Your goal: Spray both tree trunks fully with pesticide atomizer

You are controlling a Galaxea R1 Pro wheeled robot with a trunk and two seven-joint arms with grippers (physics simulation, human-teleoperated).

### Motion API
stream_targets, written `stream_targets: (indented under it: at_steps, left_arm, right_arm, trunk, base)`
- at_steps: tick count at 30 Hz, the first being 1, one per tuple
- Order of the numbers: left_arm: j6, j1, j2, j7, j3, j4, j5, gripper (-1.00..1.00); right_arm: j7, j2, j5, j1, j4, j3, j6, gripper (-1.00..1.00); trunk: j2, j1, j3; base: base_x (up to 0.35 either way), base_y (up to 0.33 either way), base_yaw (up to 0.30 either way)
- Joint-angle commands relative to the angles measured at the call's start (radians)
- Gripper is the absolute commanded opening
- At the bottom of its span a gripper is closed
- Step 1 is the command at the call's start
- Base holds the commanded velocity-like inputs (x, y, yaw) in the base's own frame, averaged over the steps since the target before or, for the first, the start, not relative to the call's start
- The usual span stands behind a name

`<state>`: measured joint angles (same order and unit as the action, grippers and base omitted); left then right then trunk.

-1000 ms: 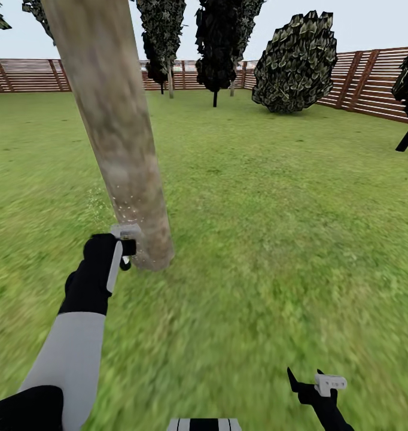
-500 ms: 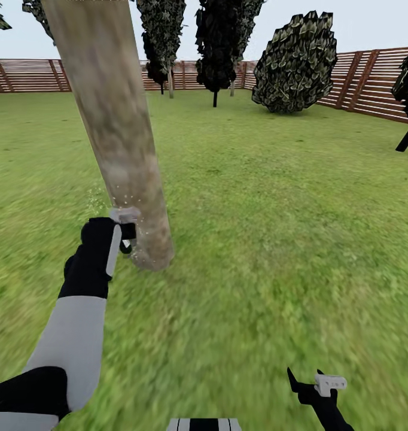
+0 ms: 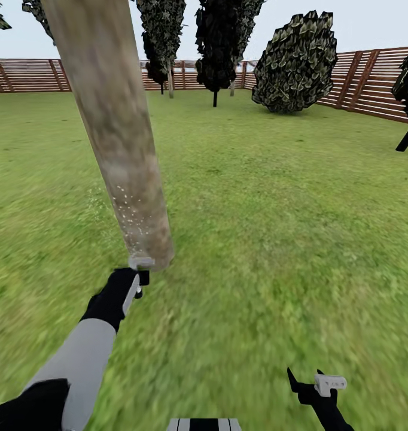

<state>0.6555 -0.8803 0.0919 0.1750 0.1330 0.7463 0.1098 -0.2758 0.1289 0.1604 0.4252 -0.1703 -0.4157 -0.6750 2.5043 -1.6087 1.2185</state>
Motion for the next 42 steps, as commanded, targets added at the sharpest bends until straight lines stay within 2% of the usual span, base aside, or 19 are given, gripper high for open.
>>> stream_targets:
  at_steps: [1, 4, 7, 9, 13, 16, 18, 25, 34, 42]
  left_arm:
    - [-0.058, 0.000, -0.002, 0.007, 0.001, -0.056, 0.004, -1.00]
    - [-0.116, 0.001, -0.010, 0.016, 0.006, -0.101, 0.008, -1.00]
    - [-0.156, 0.011, -0.032, 0.017, 0.062, -0.136, 0.010, -1.00]
    - [-0.166, 0.014, -0.037, 0.018, 0.075, -0.141, 0.012, -1.00]
    - [-0.180, 0.079, -0.040, 0.018, 0.082, -0.135, 0.011, -1.00]
    - [-0.269, 0.124, -0.039, 0.018, 0.082, -0.137, 0.012, -1.00]
    - [-0.288, 0.129, -0.040, 0.016, 0.083, -0.132, 0.013, -1.00]
    - [-0.298, 0.132, -0.038, 0.014, 0.082, -0.140, 0.008, -1.00]
    - [-0.295, 0.132, -0.038, 0.014, 0.083, -0.142, 0.007, -1.00]
    - [-0.296, 0.132, -0.033, 0.015, 0.082, -0.143, 0.005, -1.00]
  right_arm:
    - [0.000, 0.000, 0.000, 0.000, 0.000, 0.000, 0.000, 1.00]
    - [0.000, 0.000, 0.000, 0.000, -0.001, 0.000, 0.000, 1.00]
    - [0.000, 0.000, 0.001, 0.000, -0.002, 0.000, -0.001, 1.00]
    - [0.000, 0.000, 0.001, 0.000, -0.002, 0.000, -0.001, 1.00]
    - [-0.001, 0.000, -0.001, 0.000, -0.002, -0.001, -0.002, 1.00]
    - [-0.002, 0.001, -0.001, 0.000, -0.002, 0.000, -0.002, 1.00]
    - [-0.002, 0.000, -0.001, 0.000, -0.002, 0.000, -0.002, 1.00]
    - [0.000, 0.000, 0.000, 0.000, 0.000, 0.000, -0.002, 1.00]
    - [0.000, 0.000, 0.000, 0.000, -0.001, 0.000, -0.002, 1.00]
    - [0.000, 0.000, 0.000, 0.000, 0.000, 0.000, -0.002, 1.00]
  trunk:
    - [0.000, 0.000, 0.000]
    - [0.000, 0.000, 0.000]
    - [0.000, 0.000, 0.000]
    - [0.000, 0.000, 0.000]
    - [0.000, 0.000, 0.000]
    - [0.000, 0.000, 0.000]
    - [0.000, 0.000, 0.000]
    - [0.000, 0.000, 0.000]
    - [0.000, 0.000, 0.000]
    - [0.000, 0.000, 0.000]
  base:
    - [0.000, 0.000, 0.000]
    - [0.000, 0.000, 0.000]
    - [0.000, 0.000, 0.000]
    - [0.000, 0.000, 0.000]
    - [0.001, 0.000, 0.000]
    - [0.209, -0.014, 0.000]
    - [0.282, -0.101, 0.000]
    - [0.251, -0.173, 0.054]
    - [0.049, -0.270, 0.268]
    - [0.096, -0.275, 0.035]
